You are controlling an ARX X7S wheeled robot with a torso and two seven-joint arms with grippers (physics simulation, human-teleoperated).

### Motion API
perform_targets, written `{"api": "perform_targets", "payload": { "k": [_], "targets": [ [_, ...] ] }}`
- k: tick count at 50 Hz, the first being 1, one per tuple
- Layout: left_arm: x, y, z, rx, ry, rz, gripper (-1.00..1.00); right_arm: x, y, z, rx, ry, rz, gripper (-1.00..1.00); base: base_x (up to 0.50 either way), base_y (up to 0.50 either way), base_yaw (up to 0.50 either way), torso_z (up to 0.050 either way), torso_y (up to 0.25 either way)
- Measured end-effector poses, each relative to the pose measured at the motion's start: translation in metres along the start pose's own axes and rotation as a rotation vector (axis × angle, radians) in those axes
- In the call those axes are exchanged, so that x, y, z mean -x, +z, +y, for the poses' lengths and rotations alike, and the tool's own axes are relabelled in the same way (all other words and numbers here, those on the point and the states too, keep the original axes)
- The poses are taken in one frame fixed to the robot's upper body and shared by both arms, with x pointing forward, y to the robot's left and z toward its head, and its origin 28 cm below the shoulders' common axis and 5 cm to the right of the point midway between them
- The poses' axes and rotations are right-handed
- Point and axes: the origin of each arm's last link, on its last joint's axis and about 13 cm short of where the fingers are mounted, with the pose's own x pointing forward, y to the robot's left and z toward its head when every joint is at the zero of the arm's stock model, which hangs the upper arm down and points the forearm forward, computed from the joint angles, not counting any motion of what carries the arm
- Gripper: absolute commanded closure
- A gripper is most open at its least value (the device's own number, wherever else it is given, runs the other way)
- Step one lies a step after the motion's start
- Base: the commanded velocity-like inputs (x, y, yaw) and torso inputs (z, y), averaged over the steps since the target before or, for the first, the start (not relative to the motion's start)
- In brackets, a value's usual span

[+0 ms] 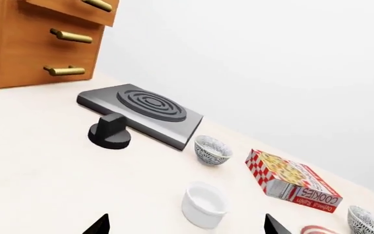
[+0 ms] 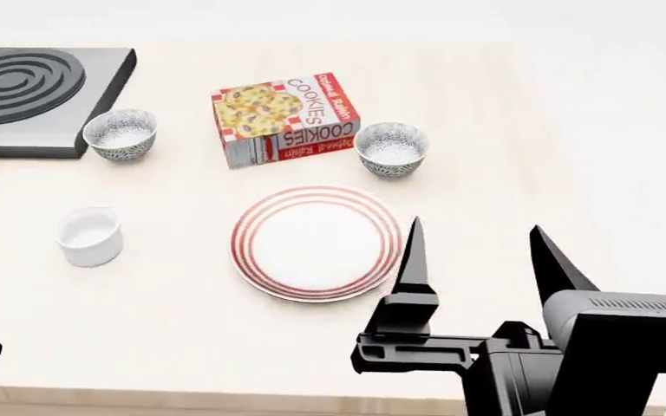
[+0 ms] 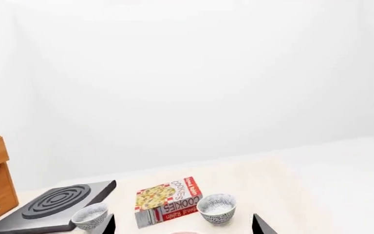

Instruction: Pick the akita bowl next to the plate and place it on the plate.

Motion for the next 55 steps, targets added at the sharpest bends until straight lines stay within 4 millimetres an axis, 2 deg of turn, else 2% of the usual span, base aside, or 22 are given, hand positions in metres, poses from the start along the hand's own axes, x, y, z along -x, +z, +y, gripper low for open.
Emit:
{"api": "perform_targets", "payload": {
  "k": [11,55],
  "targets": [
    [0.0005,-0.0003,-0.0004,0.002,0.000,0.002,-1.00,0.0002,-0.0008,-0.0003,0.017,0.004,0.001,-1.00,0.06,-0.01,0.00,0.000,0.000],
    [0.0005,-0.0001,-0.0003,0.003,0.001,0.001,-1.00,-0.0002,-0.0031,0.0007,0.021,0.027,0.013,-1.00,0.50,0.00,0.00,0.000,0.000]
  ]
}}
